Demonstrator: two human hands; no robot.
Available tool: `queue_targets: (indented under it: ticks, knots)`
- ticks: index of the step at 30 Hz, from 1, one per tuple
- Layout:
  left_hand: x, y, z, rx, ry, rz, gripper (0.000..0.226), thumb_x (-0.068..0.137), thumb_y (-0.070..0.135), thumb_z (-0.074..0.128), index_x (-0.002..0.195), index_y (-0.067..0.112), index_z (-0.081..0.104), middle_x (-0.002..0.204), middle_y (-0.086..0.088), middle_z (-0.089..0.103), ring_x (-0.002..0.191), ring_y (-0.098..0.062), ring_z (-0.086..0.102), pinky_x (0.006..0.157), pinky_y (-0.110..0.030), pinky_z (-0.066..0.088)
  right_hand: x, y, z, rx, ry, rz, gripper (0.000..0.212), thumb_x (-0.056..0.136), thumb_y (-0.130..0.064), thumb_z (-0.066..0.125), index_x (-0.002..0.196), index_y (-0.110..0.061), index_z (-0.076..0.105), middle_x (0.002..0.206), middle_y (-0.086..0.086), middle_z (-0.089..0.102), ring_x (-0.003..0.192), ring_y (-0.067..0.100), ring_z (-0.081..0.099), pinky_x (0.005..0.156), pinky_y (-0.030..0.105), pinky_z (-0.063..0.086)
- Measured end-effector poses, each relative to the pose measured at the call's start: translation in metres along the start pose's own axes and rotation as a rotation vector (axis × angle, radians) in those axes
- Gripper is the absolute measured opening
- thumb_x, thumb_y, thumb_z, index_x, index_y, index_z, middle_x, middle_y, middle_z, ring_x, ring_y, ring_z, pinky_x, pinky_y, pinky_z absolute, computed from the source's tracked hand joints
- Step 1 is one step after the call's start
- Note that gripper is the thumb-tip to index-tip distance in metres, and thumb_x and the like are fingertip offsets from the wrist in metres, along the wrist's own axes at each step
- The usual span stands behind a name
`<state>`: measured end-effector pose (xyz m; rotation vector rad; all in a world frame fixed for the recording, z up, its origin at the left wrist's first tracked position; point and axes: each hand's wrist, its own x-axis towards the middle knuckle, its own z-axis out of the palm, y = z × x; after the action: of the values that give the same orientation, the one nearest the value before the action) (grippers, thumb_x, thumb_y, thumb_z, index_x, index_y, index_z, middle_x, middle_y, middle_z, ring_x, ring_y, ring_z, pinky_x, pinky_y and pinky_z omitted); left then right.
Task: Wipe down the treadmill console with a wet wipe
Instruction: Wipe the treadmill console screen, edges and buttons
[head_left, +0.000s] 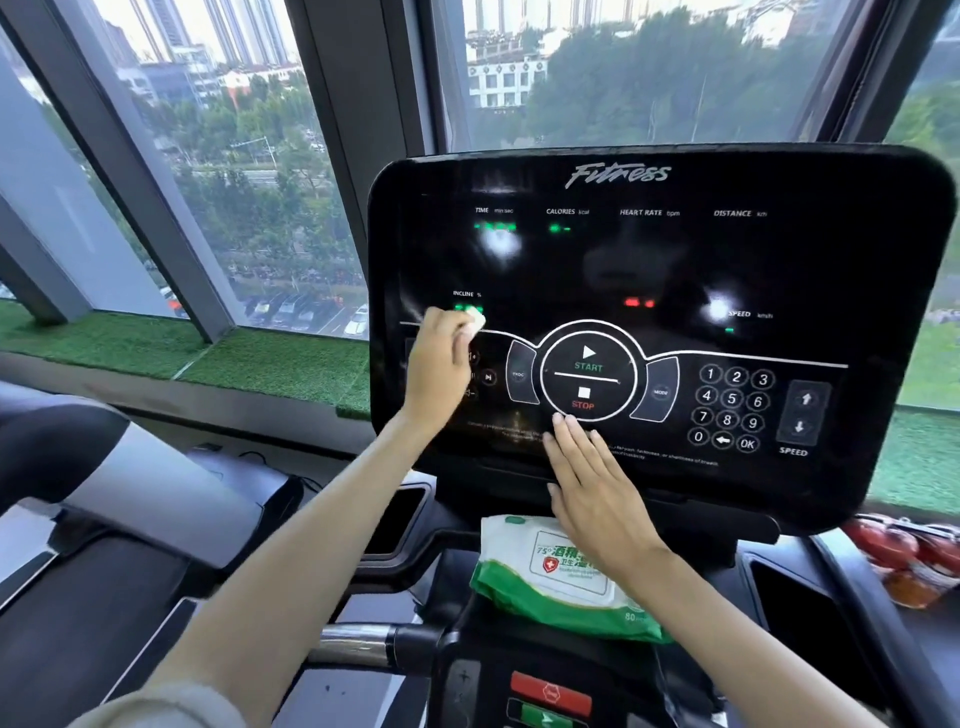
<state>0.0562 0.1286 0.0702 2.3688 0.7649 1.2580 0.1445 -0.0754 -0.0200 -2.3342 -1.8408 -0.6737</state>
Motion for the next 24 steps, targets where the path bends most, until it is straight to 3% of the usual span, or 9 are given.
queue_targets:
  ticks: [2,7,9,12,14,17,19,22,24]
  knots:
    - [0.003,0.004,0.004,-0.058,0.118,-0.131,0.014,0.093,0.003,0.047,0.101,0.003,0.059,0.099,-0.004,0.05,0.083,-0.012,0.051,0.075,-0.012,0.042,-0.002,-0.001,0.002,-0.002,-0.014,-0.007,0.056,0.096,-0.026,0.022,0.142,0.004,0.031,0.153,0.022,0.021,0.144,0.031,0.017,0.114,0.047,0.012]
    - [-0.055,-0.002,0.018,0.217,-0.396,0.556,0.023,0.081,-0.009,0.056,0.097,0.008,0.058,0.091,-0.005,0.054,0.081,-0.014,0.051,0.069,-0.026,0.048,-0.005,0.0,0.005,0.001,-0.022,-0.015,0.055,0.094,-0.024,0.024,0.14,0.006,0.034,0.153,0.024,0.019,0.144,0.032,0.016,0.113,0.048,0.013]
    - [-0.043,-0.013,0.007,0.177,-0.313,0.383,0.016,0.084,-0.005,0.053,0.096,0.004,0.06,0.092,-0.008,0.054,0.08,-0.012,0.047,0.071,-0.026,0.045,-0.005,0.001,0.005,-0.016,-0.027,-0.029,0.053,0.095,-0.023,0.034,0.14,0.006,0.035,0.153,0.025,0.018,0.143,0.033,0.016,0.114,0.049,0.012]
    - [-0.028,-0.024,-0.004,0.012,0.161,-0.214,0.011,0.091,0.001,0.047,0.092,0.0,0.057,0.093,-0.016,0.055,0.076,-0.009,0.041,0.071,-0.018,0.036,-0.004,-0.001,0.004,-0.013,-0.049,-0.018,0.058,0.091,-0.021,0.051,0.14,0.006,0.035,0.152,0.025,0.02,0.143,0.034,0.018,0.113,0.05,0.012]
    - [-0.041,-0.015,0.004,0.073,0.103,-0.219,0.009,0.09,0.0,0.048,0.093,0.002,0.056,0.095,-0.013,0.053,0.078,-0.012,0.044,0.068,-0.019,0.034,-0.004,-0.002,0.003,-0.003,-0.055,-0.012,0.06,0.089,-0.02,0.053,0.139,0.007,0.035,0.152,0.026,0.02,0.143,0.035,0.018,0.113,0.051,0.013]
    - [-0.077,-0.01,0.013,0.149,-0.314,0.137,0.014,0.087,0.0,0.05,0.096,0.007,0.058,0.096,-0.004,0.052,0.079,-0.012,0.049,0.064,-0.021,0.037,-0.005,0.0,0.004,-0.029,-0.063,-0.035,0.057,0.094,-0.022,0.041,0.142,0.007,0.03,0.153,0.027,0.014,0.144,0.036,0.011,0.117,0.049,0.013]
    - [-0.068,-0.021,0.004,0.1,-0.206,0.03,0.014,0.088,-0.001,0.05,0.096,0.006,0.059,0.096,-0.004,0.053,0.079,-0.014,0.052,0.067,-0.025,0.042,-0.006,0.001,0.004,-0.044,-0.061,-0.039,0.055,0.097,-0.024,0.024,0.143,0.005,0.028,0.154,0.026,0.013,0.144,0.035,0.01,0.117,0.049,0.012]
    - [-0.052,-0.033,-0.007,0.034,0.175,-0.489,0.016,0.087,-0.007,0.044,0.095,0.0,0.056,0.097,-0.013,0.052,0.08,-0.019,0.047,0.069,-0.026,0.039,-0.006,0.001,0.007,-0.04,-0.054,-0.03,0.058,0.096,-0.026,0.016,0.143,0.004,0.03,0.154,0.025,0.015,0.144,0.035,0.012,0.115,0.051,0.012]
    - [-0.059,-0.013,0.005,0.044,0.16,-0.522,0.019,0.084,-0.009,0.042,0.094,0.002,0.054,0.097,-0.013,0.05,0.082,-0.023,0.048,0.069,-0.024,0.034,-0.005,-0.001,0.007,-0.019,-0.056,-0.023,0.057,0.096,-0.027,0.017,0.143,0.004,0.031,0.153,0.025,0.017,0.144,0.035,0.013,0.114,0.051,0.014]
